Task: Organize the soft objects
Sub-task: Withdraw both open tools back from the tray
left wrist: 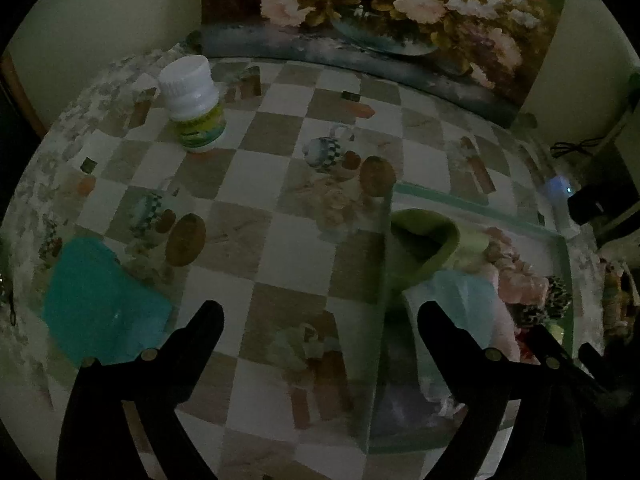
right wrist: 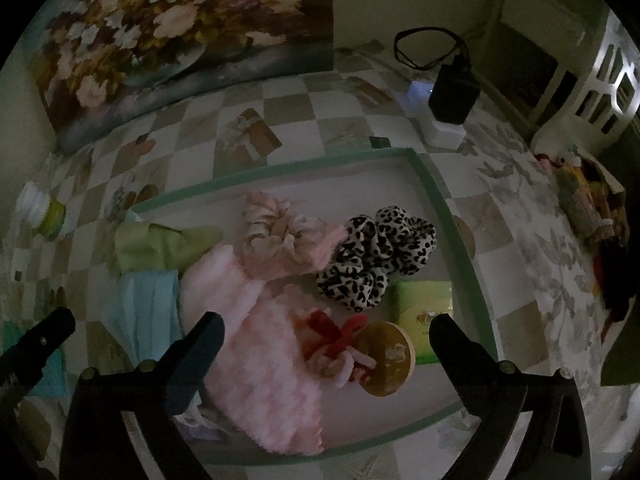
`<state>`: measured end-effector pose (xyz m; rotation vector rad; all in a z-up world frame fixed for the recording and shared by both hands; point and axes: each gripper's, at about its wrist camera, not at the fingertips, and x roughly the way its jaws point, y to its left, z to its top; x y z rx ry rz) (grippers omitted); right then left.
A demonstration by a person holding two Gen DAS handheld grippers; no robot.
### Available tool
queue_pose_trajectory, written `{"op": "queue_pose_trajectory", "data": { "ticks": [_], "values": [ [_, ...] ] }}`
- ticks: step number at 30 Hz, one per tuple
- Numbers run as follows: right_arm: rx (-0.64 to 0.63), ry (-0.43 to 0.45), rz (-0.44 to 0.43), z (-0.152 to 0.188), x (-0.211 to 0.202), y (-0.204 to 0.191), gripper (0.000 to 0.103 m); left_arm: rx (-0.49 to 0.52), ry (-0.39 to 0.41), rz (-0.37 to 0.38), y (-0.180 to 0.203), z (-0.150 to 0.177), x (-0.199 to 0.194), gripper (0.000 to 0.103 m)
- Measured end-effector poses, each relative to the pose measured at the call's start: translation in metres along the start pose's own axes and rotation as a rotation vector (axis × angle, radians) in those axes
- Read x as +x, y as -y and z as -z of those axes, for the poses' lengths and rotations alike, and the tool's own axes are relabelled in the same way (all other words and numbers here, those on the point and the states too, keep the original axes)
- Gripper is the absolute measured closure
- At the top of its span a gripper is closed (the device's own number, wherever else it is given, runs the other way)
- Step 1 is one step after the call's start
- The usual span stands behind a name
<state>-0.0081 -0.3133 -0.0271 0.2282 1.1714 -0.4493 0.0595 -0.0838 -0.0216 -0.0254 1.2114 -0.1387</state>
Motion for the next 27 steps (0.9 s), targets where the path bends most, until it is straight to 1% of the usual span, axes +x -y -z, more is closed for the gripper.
{"op": "queue_pose_trajectory", "data": {
  "ticks": [4,7,13,18,24,27],
  "values": [
    [-0.014,0.003,0.005,0.0,-0.002,-0.003,0.0,0.011,0.012,-0.031,-0.001,0.0,-0.001,0.005],
    [-0.019,0.002,0.008,0.001,-0.002,-0.004,0.0,0.01,0.016,-0.033,-0.002,0.001,-0.003,0.005],
    [-0.026,-0.001,0.01,0.006,-0.006,-0.007,0.0,0.018,0.005,-0.068,-0.005,0.007,-0.006,0.005],
    [-0.021,0.009,-0.013,0.011,-0.014,-0.009,0.0,0.03,0.018,-0.087,-0.01,0.014,-0.016,0.005],
    [-0.046,0.033,-0.016,0.023,-0.025,-0.018,0.0,-0.001,0.035,-0.147,-0.026,0.02,-0.029,0.005],
    [-0.068,0.045,-0.016,0.031,-0.032,-0.024,0.0,-0.012,0.035,-0.147,-0.032,0.024,-0.034,0.005]
  ]
}}
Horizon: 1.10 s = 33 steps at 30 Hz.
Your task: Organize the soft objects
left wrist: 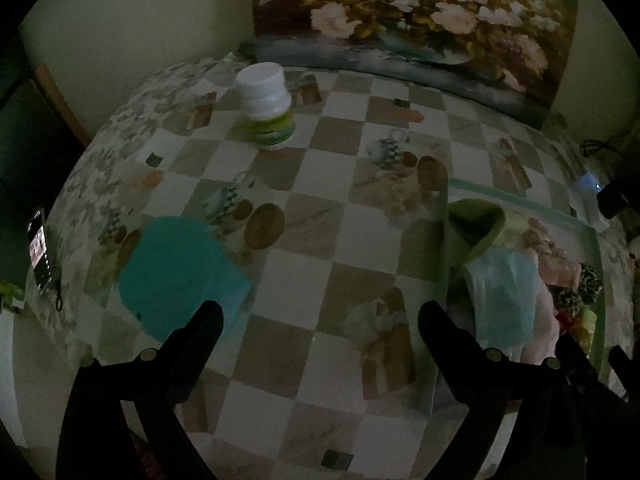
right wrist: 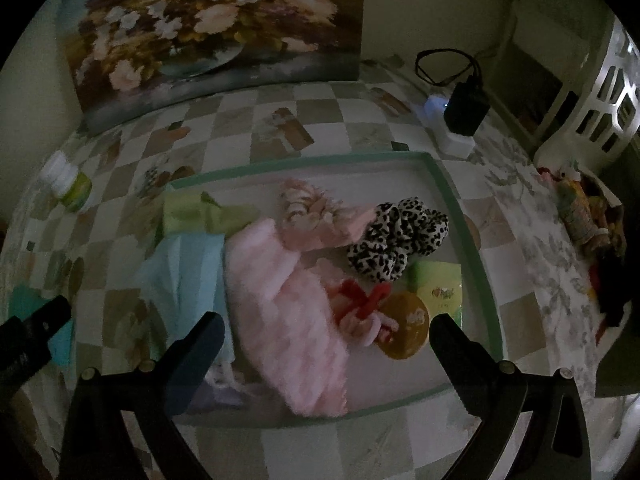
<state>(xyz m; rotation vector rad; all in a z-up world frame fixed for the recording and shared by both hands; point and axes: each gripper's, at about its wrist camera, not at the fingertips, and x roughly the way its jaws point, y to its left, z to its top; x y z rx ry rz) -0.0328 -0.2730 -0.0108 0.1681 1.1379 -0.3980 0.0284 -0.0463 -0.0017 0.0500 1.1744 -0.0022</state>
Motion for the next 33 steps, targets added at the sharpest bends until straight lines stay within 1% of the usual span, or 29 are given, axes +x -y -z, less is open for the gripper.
{"op": "queue_pose_trajectory", "data": {
  "ticks": [2,5,9,15,19,23,29,33],
  "values": [
    [-0.017,0.009,-0.008,0.004,-0.005,-0.004,0.0,0.01,0.015,-0.008,-0.003,0.005,-0.006,0.005],
    [-0.033,0.024,-0.021,0.01,-0.012,-0.01,0.0,0.036,0.046,-0.065,-0.005,0.013,-0.014,0.005],
    [-0.039,0.043,-0.023,0.017,-0.02,-0.011,0.0,0.049,0.058,-0.067,-0.011,0.021,-0.022,0.005],
    [-0.042,0.06,-0.032,0.026,-0.03,-0.012,0.0,0.073,0.07,-0.113,-0.017,0.033,-0.032,0.005],
    [-0.047,0.084,-0.031,0.031,-0.039,-0.014,0.0,0.09,0.066,-0.139,-0.02,0.041,-0.033,0.005],
    [-0.046,0.114,-0.032,0.033,-0.048,-0.014,0.0,0.108,0.042,-0.151,-0.021,0.044,-0.032,0.005],
    [-0.064,0.123,-0.03,0.034,-0.053,-0.018,0.0,0.095,0.048,-0.172,-0.026,0.044,-0.033,0.005],
    [-0.077,0.127,-0.038,0.033,-0.054,-0.021,0.0,0.098,0.038,-0.169,-0.027,0.043,-0.031,0.005]
  ]
}}
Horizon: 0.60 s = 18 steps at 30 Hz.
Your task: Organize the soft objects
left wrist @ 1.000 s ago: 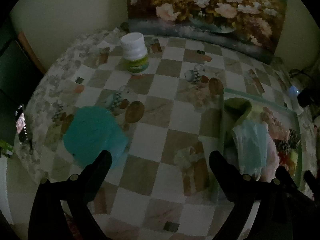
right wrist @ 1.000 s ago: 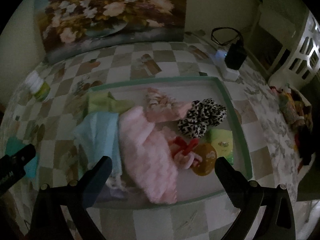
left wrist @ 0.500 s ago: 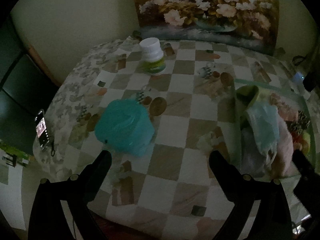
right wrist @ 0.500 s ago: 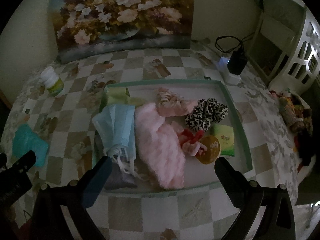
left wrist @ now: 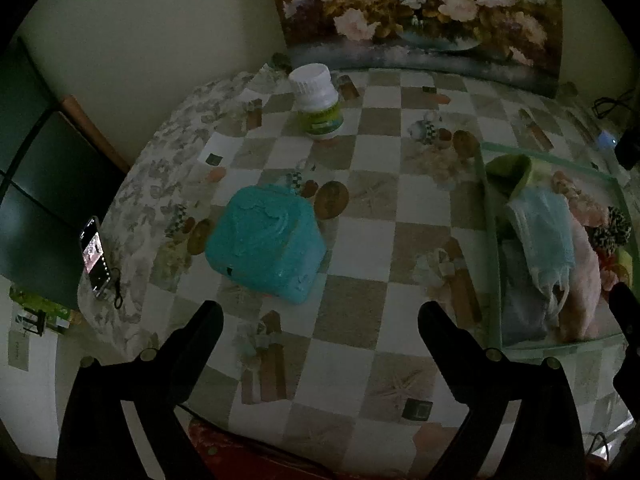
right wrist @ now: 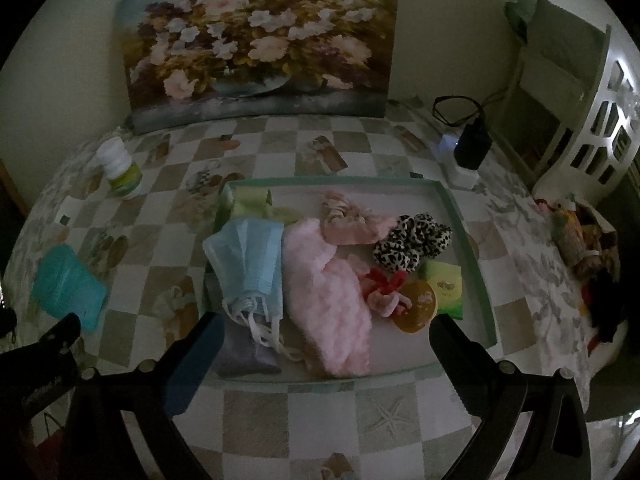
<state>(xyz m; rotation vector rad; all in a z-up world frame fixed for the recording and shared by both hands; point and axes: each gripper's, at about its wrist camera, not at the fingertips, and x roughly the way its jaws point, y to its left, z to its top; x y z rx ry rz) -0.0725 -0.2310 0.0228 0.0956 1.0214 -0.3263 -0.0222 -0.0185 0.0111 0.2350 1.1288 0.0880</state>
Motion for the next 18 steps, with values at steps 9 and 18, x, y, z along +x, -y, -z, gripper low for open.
{"op": "queue_pose_trajectory", "data": {
  "ticks": [9,18],
  "values": [
    [-0.01,0.002,-0.01,-0.001,0.0003,-0.003,0.0,-0.003,-0.004,0.021,-0.0005,-0.0037,0.0028,0.005],
    [-0.018,-0.006,-0.006,-0.0018,0.0033,-0.0019,0.0,-0.001,-0.006,0.028,-0.0006,-0.0042,0.0036,0.005]
  ]
}}
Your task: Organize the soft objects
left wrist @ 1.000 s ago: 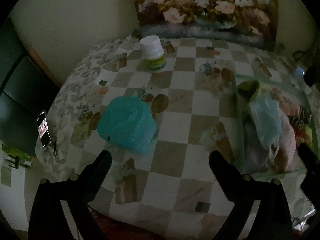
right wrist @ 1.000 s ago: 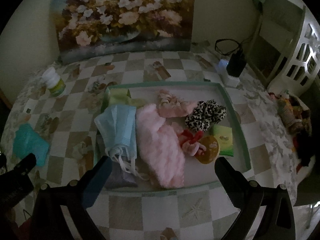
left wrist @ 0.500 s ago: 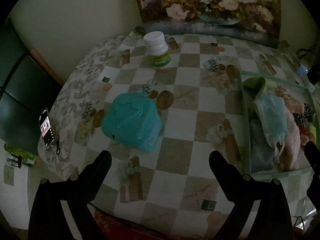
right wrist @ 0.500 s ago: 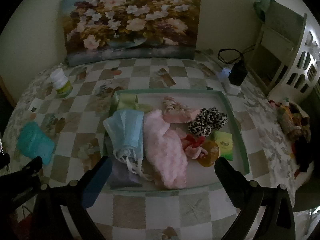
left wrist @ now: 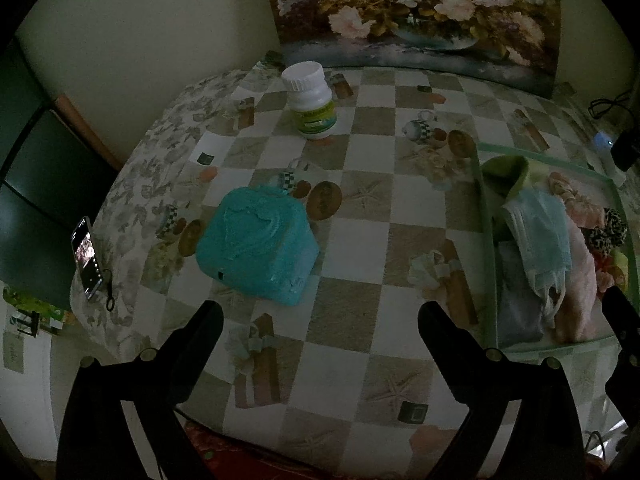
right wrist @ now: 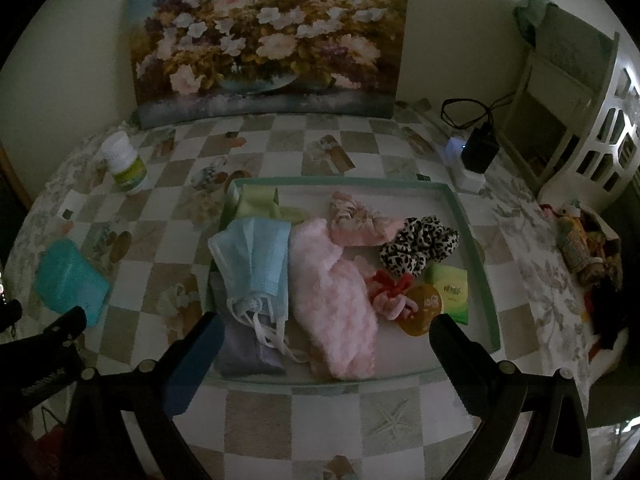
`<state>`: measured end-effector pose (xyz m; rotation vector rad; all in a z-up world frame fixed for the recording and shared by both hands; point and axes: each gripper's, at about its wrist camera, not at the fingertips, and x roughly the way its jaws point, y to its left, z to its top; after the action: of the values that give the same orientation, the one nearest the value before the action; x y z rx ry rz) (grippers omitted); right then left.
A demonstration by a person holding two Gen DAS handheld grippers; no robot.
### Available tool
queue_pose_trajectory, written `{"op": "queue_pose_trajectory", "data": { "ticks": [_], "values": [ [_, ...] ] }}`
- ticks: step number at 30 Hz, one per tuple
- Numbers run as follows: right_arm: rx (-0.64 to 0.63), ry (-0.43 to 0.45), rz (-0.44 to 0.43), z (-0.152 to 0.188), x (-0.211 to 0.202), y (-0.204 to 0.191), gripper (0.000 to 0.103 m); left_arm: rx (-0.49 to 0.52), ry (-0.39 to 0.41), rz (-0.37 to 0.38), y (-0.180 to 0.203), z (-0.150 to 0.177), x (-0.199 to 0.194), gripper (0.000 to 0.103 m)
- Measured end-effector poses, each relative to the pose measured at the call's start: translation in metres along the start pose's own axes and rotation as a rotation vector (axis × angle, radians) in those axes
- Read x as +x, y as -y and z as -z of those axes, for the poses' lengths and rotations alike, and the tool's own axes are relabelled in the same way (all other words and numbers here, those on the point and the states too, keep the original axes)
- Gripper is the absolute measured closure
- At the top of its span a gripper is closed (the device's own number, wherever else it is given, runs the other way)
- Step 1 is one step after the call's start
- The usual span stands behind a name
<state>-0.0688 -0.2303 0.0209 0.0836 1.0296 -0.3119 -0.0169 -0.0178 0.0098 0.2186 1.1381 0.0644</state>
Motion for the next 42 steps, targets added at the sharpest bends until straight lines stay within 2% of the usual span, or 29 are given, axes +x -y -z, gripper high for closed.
{"op": "queue_pose_trajectory", "data": {
  "ticks": [42],
  "values": [
    [-0.022,-0.018,-0.002,0.0014,0.0059,0.0005,0.0,0.013,-0.013,0.007,0.0004,0.0009,0.004,0.005]
  ]
}}
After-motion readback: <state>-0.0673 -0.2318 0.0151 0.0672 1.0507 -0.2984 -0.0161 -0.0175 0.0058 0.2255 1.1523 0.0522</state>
